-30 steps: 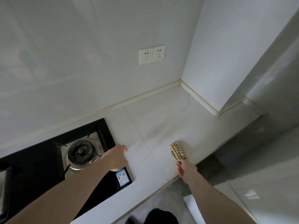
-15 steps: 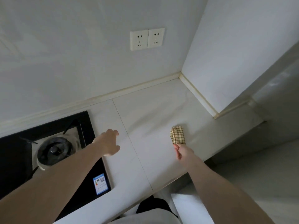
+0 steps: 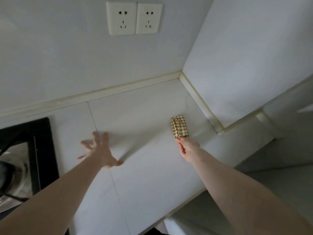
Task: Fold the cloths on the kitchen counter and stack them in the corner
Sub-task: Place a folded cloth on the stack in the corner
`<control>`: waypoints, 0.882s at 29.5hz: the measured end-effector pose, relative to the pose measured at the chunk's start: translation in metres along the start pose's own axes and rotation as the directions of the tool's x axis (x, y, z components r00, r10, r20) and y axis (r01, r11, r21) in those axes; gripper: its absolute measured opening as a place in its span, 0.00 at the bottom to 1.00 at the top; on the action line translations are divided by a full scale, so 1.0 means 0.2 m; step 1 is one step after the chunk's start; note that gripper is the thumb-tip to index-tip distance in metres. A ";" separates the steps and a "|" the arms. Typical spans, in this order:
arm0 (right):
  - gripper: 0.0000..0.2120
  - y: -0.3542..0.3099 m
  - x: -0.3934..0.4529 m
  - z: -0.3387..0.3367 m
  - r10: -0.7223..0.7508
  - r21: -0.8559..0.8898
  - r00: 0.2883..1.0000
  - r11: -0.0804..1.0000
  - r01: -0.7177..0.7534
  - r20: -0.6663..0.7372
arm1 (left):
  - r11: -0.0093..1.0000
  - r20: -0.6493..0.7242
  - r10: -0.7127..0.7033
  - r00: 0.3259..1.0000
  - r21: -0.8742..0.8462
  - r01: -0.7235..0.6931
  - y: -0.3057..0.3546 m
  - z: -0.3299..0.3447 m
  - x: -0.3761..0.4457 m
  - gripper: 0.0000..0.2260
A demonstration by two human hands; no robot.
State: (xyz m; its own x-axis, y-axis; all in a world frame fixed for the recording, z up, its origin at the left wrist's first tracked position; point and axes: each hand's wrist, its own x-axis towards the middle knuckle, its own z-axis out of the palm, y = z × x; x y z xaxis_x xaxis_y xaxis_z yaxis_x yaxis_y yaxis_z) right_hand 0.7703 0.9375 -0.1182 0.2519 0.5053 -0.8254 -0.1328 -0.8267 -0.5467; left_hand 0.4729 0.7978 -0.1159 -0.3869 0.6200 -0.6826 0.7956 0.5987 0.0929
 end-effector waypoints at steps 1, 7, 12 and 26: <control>0.06 -0.04 0.04 0.01 -0.004 0.006 1.000 1.000 0.004 -0.010 | 1.000 0.009 -0.002 1.000 0.004 0.002 0.01 0.01 0.01 0.67; 0.09 -0.29 0.28 0.09 -0.061 0.018 0.995 0.998 0.060 0.084 | 0.997 0.023 -0.044 0.999 -0.063 0.045 0.06 -0.01 -0.02 0.68; 0.05 -0.49 0.41 0.17 -0.185 -0.027 0.976 0.982 0.189 0.118 | 0.996 0.012 -0.048 0.999 -0.068 0.049 0.04 0.00 -0.02 0.70; 0.12 -0.85 0.48 0.45 -0.196 0.060 0.968 0.980 0.189 0.158 | 0.996 -0.022 -0.038 0.999 -0.078 0.036 0.03 0.01 0.00 0.69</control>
State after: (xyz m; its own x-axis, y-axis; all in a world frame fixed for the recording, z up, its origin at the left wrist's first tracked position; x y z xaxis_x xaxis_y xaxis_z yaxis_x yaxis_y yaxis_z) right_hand 0.7309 1.1497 -0.1177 0.1183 0.6901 -0.7140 -0.1407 -0.7001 -0.7000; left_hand 0.4789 0.8008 -0.1159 -0.4270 0.6082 -0.6691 0.7425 0.6582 0.1244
